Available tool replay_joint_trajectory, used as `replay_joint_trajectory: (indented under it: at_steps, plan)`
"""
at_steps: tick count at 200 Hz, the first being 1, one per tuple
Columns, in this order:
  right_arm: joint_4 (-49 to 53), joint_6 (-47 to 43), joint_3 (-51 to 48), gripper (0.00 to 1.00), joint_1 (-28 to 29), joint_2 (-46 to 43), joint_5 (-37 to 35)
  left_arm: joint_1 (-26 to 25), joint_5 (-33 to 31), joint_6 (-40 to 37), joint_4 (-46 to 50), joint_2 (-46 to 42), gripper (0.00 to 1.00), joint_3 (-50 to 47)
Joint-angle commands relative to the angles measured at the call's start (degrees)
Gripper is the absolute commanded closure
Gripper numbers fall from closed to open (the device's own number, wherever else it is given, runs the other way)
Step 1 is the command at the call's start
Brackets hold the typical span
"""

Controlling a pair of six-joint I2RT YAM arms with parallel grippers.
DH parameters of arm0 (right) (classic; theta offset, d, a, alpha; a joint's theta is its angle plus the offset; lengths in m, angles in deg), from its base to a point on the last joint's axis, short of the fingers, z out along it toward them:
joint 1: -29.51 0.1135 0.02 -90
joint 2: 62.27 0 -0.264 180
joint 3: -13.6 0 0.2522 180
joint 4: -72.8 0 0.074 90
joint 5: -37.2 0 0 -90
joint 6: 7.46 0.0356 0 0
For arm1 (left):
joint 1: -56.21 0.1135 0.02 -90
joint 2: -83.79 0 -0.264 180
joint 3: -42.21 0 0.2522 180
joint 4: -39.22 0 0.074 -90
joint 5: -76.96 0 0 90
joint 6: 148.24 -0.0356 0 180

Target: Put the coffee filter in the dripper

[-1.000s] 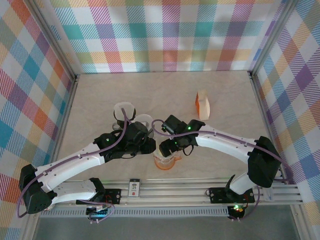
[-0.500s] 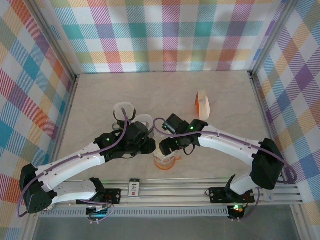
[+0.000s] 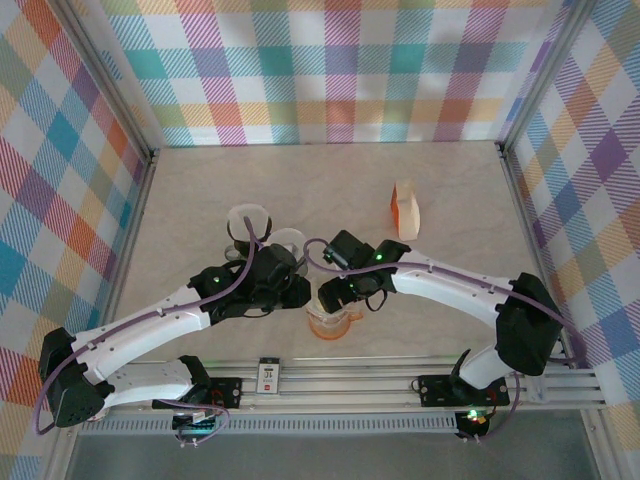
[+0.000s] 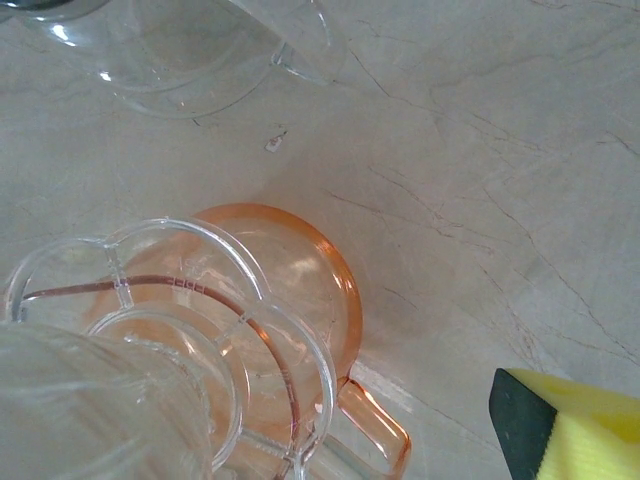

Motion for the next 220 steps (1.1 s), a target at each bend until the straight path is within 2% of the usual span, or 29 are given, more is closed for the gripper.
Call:
replay_joint_trajectory:
  at_steps: [1,41,51,53,147,220]
  plan:
    - [2.0,0.8,2.8,0.11,0.3,-4.8,-0.9,-0.4,0.0,0.7,0.7,0.1,0.75,-1.1]
    - [3.2,1.1,3.1,0.09,0.2,-11.9,-5.5,-0.4,-0.1,0.8,0.7,0.2,0.75,-1.1]
    - [3.3,1.7,2.7,0.04,-0.1,-13.2,-7.0,-0.4,-0.2,0.8,0.7,0.2,0.75,-1.0]
    - [3.3,1.9,2.6,0.00,-0.1,-13.5,-7.2,-0.4,-0.2,0.8,0.6,0.2,0.75,-1.0]
    - [3.9,3.4,1.4,0.01,-1.5,-18.2,-8.8,-0.5,-0.2,0.7,0.6,-0.9,0.55,0.9]
    - [4.3,3.7,2.0,0.01,-1.7,-21.6,-11.7,-0.4,-0.3,1.0,1.8,-3.2,0.44,3.0]
